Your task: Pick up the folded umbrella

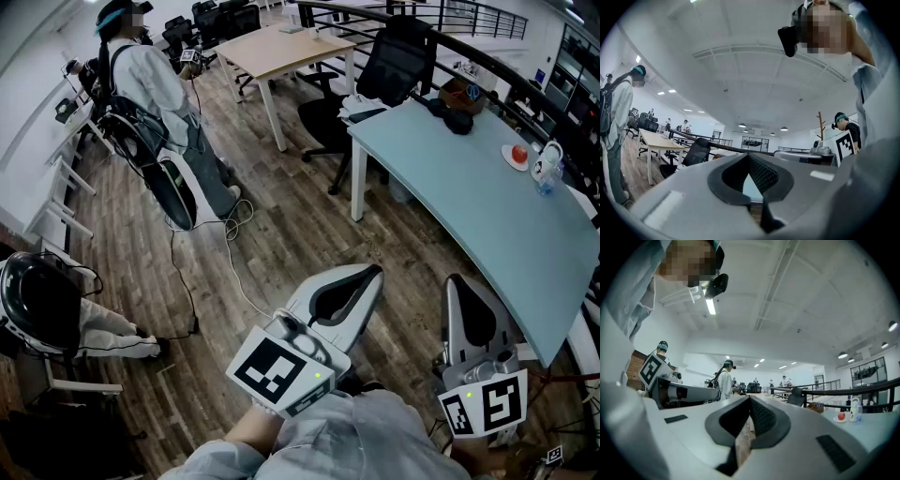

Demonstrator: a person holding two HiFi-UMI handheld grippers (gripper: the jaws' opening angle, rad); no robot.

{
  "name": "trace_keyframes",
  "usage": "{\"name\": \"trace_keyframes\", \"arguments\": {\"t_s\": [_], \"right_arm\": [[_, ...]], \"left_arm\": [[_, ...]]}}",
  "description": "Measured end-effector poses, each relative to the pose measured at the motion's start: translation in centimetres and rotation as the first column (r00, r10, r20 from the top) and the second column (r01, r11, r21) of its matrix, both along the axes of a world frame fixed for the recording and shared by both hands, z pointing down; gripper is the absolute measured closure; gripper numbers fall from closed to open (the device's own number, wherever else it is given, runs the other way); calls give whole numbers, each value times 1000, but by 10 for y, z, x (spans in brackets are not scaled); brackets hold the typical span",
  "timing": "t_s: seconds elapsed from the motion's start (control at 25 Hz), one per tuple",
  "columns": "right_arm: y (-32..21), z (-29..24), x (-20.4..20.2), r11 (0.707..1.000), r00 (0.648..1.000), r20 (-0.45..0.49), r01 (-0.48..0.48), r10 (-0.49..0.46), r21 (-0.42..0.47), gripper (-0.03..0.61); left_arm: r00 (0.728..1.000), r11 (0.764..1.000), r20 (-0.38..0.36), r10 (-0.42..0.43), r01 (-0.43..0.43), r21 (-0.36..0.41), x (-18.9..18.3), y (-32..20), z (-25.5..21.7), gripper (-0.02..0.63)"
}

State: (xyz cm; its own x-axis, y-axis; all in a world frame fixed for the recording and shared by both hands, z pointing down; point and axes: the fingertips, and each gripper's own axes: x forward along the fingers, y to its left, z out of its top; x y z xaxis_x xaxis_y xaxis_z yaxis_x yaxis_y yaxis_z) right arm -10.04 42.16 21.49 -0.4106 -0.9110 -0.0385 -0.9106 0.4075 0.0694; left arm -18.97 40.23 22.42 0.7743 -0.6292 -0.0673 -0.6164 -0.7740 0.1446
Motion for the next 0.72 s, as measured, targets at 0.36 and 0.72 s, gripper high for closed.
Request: {"name": "trace_keyframes", "arguments": {"t_s": [0.36,0.72], "right_arm": [[2,1,-11,1000,1000,-3,14,-14,5,580],[1,2,-36,1000,1000,-3,11,-11,10,580]], "left_arm": [[1000,1000,2,-13,13,-1,-11,4,1,609],[1000,1000,-11,-15,15,12,-38,3,3,609]]}}
